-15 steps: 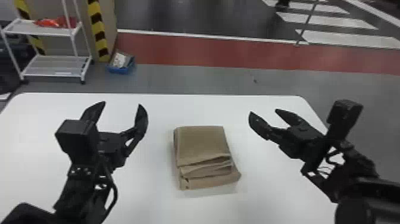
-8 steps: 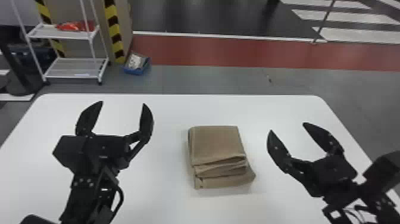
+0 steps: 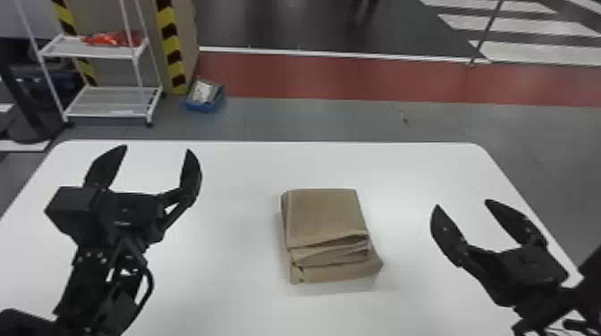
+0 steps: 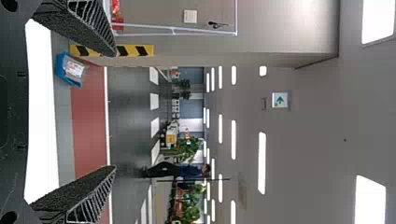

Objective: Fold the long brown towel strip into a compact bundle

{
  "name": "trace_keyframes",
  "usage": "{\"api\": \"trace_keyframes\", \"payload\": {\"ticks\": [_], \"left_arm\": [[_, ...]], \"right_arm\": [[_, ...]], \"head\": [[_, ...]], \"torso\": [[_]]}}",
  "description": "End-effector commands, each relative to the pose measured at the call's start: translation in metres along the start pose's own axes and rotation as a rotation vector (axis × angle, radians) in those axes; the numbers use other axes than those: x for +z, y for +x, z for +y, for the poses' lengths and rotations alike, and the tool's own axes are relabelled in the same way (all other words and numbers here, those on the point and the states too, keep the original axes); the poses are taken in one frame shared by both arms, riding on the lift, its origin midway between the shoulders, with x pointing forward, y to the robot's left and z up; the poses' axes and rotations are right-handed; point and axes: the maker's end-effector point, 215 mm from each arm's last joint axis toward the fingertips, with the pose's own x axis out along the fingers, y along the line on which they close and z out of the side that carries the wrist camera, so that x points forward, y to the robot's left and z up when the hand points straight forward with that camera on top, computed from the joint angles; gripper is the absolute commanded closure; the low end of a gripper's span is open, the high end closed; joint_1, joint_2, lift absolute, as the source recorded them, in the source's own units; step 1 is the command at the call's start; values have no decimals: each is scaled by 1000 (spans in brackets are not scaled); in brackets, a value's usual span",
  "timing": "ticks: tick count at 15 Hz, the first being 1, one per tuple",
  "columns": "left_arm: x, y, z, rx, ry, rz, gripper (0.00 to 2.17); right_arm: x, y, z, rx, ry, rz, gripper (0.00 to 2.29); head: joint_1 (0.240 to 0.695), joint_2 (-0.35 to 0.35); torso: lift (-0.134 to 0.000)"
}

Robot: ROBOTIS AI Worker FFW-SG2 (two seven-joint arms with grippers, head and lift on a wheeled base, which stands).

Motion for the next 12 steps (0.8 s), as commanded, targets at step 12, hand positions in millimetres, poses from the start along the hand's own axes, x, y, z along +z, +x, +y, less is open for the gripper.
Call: {"api": "trace_keyframes", "payload": {"ticks": [12], "left_arm": [[-31,-51,0,-25,5,109,16]], "right_arm": [[11,-13,21,-19,-20,-27,56]], "head": [[695,-69]], "torso": [[-125]]}}
